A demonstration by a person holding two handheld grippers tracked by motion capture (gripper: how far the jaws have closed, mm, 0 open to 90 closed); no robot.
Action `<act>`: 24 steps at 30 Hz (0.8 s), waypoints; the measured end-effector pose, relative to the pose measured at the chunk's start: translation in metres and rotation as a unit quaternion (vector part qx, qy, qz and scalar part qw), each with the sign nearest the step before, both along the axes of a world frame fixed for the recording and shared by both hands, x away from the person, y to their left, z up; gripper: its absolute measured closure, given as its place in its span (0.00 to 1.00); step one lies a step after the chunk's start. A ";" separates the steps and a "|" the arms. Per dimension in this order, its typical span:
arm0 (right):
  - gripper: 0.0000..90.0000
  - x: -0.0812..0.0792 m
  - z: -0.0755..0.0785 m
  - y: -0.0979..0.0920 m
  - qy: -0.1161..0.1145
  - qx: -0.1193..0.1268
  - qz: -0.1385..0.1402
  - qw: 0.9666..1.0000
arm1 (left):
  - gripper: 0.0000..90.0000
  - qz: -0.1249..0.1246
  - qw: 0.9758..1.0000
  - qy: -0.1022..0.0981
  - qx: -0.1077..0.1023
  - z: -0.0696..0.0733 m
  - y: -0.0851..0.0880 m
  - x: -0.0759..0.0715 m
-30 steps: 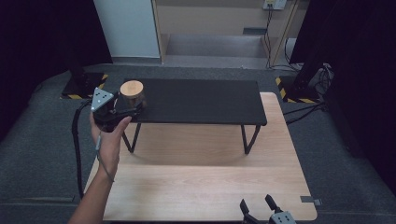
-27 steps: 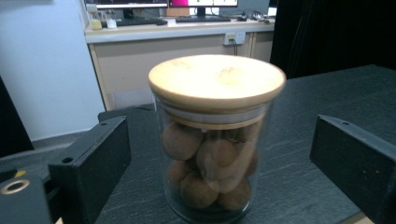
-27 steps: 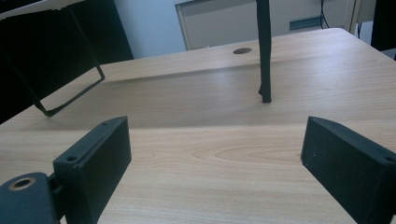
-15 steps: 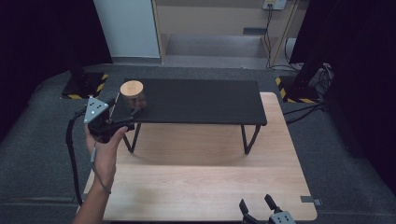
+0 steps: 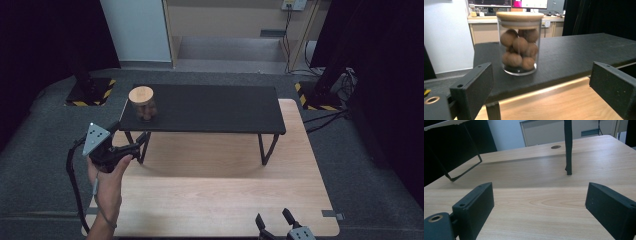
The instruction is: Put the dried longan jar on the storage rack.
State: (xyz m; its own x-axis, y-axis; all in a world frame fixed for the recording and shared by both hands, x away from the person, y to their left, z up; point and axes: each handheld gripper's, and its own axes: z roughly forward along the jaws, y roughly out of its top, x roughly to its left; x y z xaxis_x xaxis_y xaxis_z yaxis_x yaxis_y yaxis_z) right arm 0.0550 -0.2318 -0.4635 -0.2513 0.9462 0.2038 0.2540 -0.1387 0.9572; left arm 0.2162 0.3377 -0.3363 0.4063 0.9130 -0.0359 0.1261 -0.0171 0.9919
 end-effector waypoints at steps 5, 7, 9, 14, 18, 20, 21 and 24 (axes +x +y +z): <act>0.09 0.000 0.000 0.001 -0.001 -0.001 0.003 1.000 | 0.05 -0.002 1.000 0.002 -0.007 -0.012 0.000 -0.013; 0.09 0.000 0.000 0.001 -0.001 -0.002 0.004 1.000 | 0.05 -0.002 1.000 0.002 -0.009 -0.018 0.000 -0.018; 0.09 0.000 0.000 0.001 -0.001 -0.002 0.004 1.000 | 0.05 0.000 1.000 0.004 -0.011 -0.022 0.001 -0.023; 0.09 0.000 0.000 0.001 0.000 -0.002 0.005 1.000 | 0.05 0.002 1.000 0.004 -0.002 -0.031 0.000 -0.036; 0.09 0.001 0.000 0.002 0.002 -0.002 0.006 1.000 | 0.05 0.004 1.000 0.009 0.002 -0.040 -0.002 -0.045; 0.09 0.002 -0.001 0.003 0.001 -0.002 0.007 1.000 | 0.05 0.005 1.000 0.012 0.004 -0.044 -0.003 -0.050; 0.09 0.002 -0.001 0.003 0.001 -0.003 0.008 1.000 | 0.05 0.006 1.000 0.012 0.006 -0.047 -0.003 -0.053; 0.09 0.002 -0.001 0.004 0.001 -0.003 0.009 1.000 | 0.05 0.011 1.000 0.011 0.009 -0.053 -0.004 -0.060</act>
